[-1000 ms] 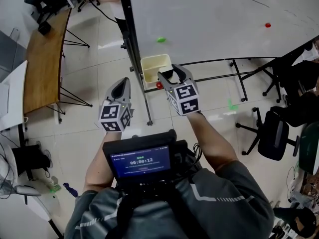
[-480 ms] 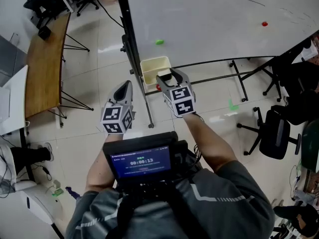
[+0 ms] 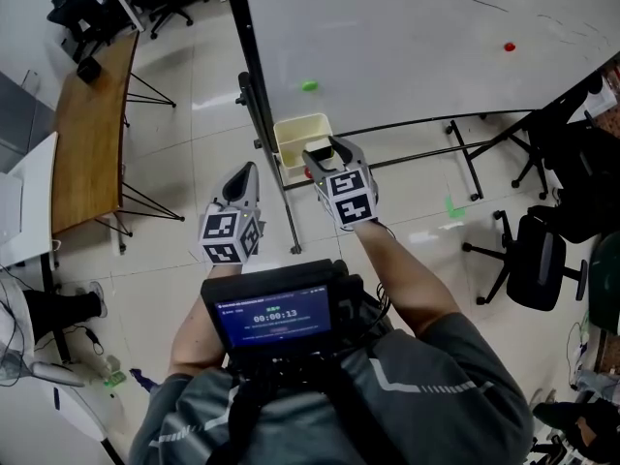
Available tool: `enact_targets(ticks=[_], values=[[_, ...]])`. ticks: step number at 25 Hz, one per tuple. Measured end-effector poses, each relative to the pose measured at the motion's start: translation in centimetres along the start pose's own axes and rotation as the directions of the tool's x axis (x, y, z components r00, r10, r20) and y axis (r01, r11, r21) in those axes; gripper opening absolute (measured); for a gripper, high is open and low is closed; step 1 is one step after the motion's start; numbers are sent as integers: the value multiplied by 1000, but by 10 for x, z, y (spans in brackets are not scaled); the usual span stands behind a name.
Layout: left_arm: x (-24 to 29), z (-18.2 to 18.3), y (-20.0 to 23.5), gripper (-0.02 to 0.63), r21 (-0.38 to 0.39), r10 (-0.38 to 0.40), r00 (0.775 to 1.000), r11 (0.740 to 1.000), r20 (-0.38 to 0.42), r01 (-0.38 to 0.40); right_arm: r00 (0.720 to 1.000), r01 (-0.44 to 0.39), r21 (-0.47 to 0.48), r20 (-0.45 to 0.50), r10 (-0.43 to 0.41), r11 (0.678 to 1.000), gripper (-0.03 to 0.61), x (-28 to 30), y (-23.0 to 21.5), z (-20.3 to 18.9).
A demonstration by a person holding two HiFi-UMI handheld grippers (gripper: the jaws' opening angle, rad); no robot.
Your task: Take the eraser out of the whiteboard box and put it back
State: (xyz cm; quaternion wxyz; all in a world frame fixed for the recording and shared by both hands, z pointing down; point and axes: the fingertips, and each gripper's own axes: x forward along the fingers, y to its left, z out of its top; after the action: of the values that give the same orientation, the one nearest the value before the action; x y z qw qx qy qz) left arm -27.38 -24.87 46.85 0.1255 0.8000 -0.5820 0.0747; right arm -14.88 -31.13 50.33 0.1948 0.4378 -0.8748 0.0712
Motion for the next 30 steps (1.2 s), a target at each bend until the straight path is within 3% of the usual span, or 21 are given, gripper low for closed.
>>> enact_targets(ticks=[4,6,9,15,22,26,28,30], values=[[-3,4,1,34,4,3,1000,1000,7,-3,1000,6,-15,-25,-7,1000,270,0,2,-1],[-7,6,2,34,4,9,1000,1000,14,-9,999,7,-27,-40,-8,1000,308,-3,5,0],[-14,10,1,34,-10,14,1000,1000,20,-14,999,9,11,-31,-8,1000,308,-8,4,-2],[-26,47,2,34,-11,14,996,1000,93,-13,995,3,53,96,-8,999,308,-34,-11,45],[-47,93,-1,34,-49,13,986,999,168,-5,967,-108,61,240,91,992,268,-77,-7,111],[-60,121,-3,32,-37,13,978,999,207,-5,939,-136,21,321,122,990,205,-108,-4,145],[-64,129,-4,32,-39,11,977,999,213,-3,923,-153,12,358,139,988,67,-123,-4,158],[-67,137,-9,32,-29,-6,974,999,224,13,911,-174,3,380,160,985,25,-134,-3,166]])
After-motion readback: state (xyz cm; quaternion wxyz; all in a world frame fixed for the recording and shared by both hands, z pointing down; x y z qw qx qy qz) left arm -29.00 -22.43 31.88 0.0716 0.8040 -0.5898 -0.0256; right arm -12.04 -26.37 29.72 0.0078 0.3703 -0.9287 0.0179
